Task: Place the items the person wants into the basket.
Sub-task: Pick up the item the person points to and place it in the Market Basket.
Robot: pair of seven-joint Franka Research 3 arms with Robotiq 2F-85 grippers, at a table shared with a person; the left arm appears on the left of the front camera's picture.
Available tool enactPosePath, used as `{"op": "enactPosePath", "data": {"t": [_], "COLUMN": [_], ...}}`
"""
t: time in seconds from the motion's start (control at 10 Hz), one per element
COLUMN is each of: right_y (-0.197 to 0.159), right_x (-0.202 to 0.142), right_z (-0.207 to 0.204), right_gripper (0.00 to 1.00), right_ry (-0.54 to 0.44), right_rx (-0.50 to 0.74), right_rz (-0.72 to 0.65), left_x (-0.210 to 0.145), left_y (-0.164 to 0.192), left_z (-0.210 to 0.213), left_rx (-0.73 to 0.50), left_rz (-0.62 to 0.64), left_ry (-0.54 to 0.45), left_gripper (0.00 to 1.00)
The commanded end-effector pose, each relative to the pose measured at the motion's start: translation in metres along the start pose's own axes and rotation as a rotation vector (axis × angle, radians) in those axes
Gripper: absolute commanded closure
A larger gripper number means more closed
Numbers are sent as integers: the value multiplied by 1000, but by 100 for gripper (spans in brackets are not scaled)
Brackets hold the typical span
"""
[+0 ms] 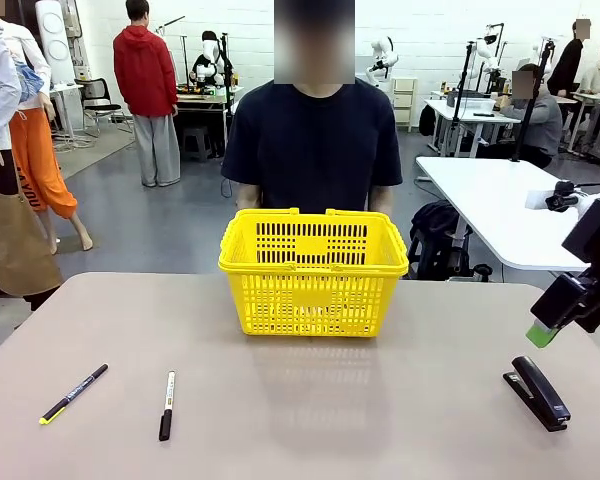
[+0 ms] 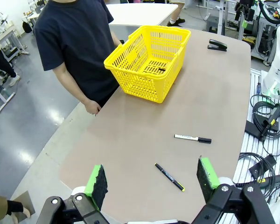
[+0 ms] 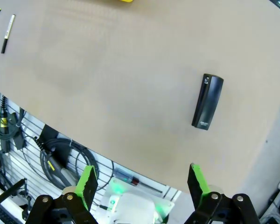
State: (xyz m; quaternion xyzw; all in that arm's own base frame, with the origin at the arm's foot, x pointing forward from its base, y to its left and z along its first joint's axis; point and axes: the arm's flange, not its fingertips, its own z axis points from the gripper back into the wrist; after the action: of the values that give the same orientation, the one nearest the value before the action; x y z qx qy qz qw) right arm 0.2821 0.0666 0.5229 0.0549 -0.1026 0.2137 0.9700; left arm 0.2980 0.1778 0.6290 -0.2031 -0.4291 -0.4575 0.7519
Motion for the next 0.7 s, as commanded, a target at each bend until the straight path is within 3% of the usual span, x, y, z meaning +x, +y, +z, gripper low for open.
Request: {"op": "enactPosePath", "data": {"t": [0.0, 0.3, 0.4, 0.6], "right_y": [1, 0, -16, -53], "right_x": [-2, 0, -34, -72], "right_z": [-1, 0, 40, 104], "right_gripper": [0, 0, 0, 0], "right_ry": [9, 0, -61, -186], "right_rx": [7, 0, 68, 272], "right_rz": [-9, -1, 243, 376], "left_x": [-1, -1, -1, -1], "left_y": [0, 0, 0, 0], "left_z": [1, 1, 1, 1], "left_rx": [-5, -5, -5, -5], "left_rz": [-19, -19, -19, -19], "left_ry": [-19, -19, -19, -19], "left_gripper": [0, 0, 0, 0]}}
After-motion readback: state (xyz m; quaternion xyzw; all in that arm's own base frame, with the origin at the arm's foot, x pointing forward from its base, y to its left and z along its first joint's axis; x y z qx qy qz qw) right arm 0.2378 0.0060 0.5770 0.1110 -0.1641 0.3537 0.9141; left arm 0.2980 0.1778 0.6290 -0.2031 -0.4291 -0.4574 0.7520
